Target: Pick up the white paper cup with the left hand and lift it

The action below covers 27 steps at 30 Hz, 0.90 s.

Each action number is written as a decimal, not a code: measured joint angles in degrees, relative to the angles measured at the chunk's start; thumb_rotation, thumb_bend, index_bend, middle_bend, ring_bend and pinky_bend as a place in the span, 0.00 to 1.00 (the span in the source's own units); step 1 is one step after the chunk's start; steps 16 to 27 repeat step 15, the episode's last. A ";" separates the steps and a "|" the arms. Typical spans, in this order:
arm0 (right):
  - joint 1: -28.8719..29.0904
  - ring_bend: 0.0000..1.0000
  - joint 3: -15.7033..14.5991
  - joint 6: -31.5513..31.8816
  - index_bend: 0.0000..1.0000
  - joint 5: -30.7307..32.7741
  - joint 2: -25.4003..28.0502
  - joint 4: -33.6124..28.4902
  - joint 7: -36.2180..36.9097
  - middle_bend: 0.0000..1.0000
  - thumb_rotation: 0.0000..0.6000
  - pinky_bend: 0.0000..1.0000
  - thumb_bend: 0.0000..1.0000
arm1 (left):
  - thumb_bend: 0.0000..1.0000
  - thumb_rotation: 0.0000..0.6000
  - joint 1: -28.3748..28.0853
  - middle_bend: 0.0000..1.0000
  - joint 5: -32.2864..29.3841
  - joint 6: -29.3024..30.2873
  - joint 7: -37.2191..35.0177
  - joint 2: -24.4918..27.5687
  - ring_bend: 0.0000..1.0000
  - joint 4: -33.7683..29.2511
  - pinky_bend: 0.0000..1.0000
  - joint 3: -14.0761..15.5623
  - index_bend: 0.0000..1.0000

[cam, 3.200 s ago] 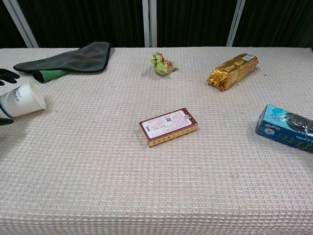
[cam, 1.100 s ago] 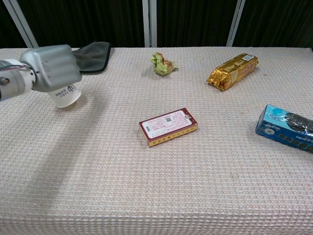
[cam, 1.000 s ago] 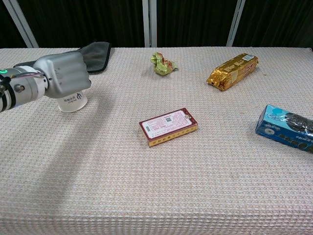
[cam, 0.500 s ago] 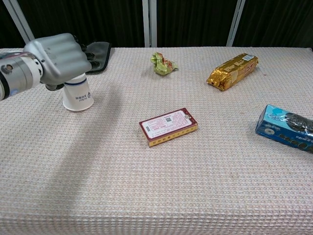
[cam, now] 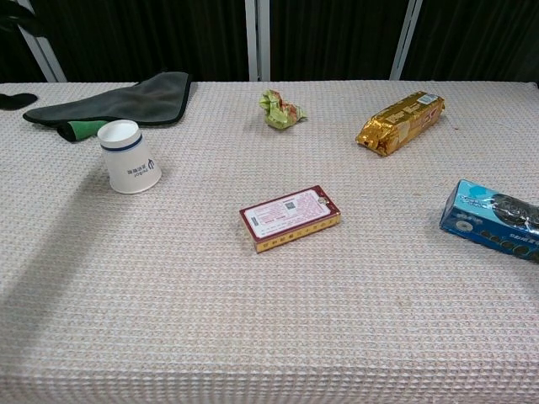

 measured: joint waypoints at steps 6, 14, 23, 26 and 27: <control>0.20 0.07 -0.02 -0.12 0.22 -0.08 -0.36 -0.34 -0.44 0.22 1.00 0.11 0.19 | 0.19 1.00 12.19 0.22 9.54 7.46 -17.05 3.32 0.15 4.58 0.18 5.14 0.26; 0.21 0.07 0.06 0.95 0.18 -1.02 -0.75 -0.87 -1.25 0.21 1.00 0.11 0.19 | 0.18 1.00 22.56 0.22 15.85 13.37 -18.21 9.33 0.15 3.12 0.17 13.11 0.25; 0.28 0.07 0.01 0.89 0.18 -1.12 -0.81 -0.94 -1.41 0.21 1.00 0.11 0.19 | 0.18 1.00 23.25 0.22 16.32 13.83 -18.02 9.66 0.15 2.78 0.17 13.49 0.25; 0.28 0.07 0.01 0.89 0.18 -1.12 -0.81 -0.94 -1.41 0.21 1.00 0.11 0.19 | 0.18 1.00 23.25 0.22 16.32 13.83 -18.02 9.66 0.15 2.78 0.17 13.49 0.25; 0.28 0.07 0.01 0.89 0.18 -1.12 -0.81 -0.94 -1.41 0.21 1.00 0.11 0.19 | 0.18 1.00 23.25 0.22 16.32 13.83 -18.02 9.66 0.15 2.78 0.17 13.49 0.25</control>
